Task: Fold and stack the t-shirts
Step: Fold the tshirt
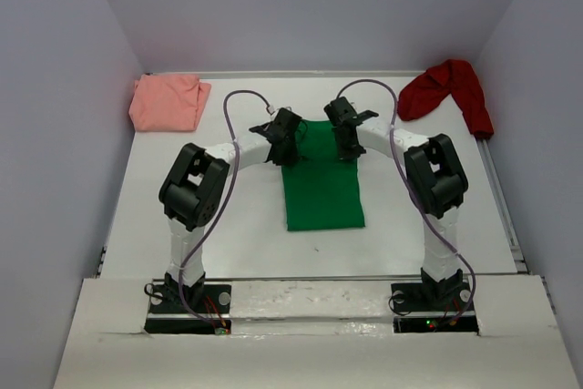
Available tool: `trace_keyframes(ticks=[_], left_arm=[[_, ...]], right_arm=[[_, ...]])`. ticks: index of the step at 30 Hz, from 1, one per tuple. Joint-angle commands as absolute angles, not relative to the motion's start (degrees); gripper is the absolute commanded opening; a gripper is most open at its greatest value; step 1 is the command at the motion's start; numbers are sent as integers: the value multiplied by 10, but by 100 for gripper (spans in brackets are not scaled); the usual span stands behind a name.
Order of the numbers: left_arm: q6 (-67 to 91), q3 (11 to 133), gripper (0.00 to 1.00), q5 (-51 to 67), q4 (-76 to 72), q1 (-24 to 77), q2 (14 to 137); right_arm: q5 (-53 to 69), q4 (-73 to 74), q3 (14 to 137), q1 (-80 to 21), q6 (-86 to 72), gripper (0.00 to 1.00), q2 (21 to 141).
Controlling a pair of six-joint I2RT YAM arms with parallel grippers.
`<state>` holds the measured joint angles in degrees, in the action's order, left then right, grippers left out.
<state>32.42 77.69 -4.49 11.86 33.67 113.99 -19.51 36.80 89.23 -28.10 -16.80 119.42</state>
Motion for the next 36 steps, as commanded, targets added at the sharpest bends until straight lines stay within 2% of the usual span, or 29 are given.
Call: trace_keyframes(ticks=[1, 2, 7, 9, 10, 13, 17, 20, 28, 36], left_arm=[[325, 782, 39, -103, 143, 342, 1059], [327, 789, 46, -119, 159, 345, 1038], [318, 857, 64, -182, 213, 371, 981], [316, 875, 68, -195, 244, 377, 962], [316, 875, 73, -185, 257, 377, 949], [315, 838, 82, -141, 271, 376, 927], [341, 706, 84, -47, 230, 371, 833], [368, 575, 84, 42, 165, 370, 741], [417, 376, 83, 150, 82, 366, 625], [409, 338, 83, 223, 21, 344, 694]], right_arm=[[-246, 373, 903, -279, -149, 0, 1120], [-253, 382, 910, -279, -146, 0, 1111], [-291, 468, 996, -291, -134, 0, 1053], [-294, 490, 1005, -291, -144, 19, 1037], [-292, 499, 989, -291, -155, 42, 1014], [-266, 503, 921, -291, -180, 70, 954], [-171, 462, 713, -291, -235, 73, 843], [-128, 446, 607, -291, -279, 73, 741], [-58, 440, 491, -291, -372, 72, 525], [-4, 353, 434, -291, -410, 72, 557]])
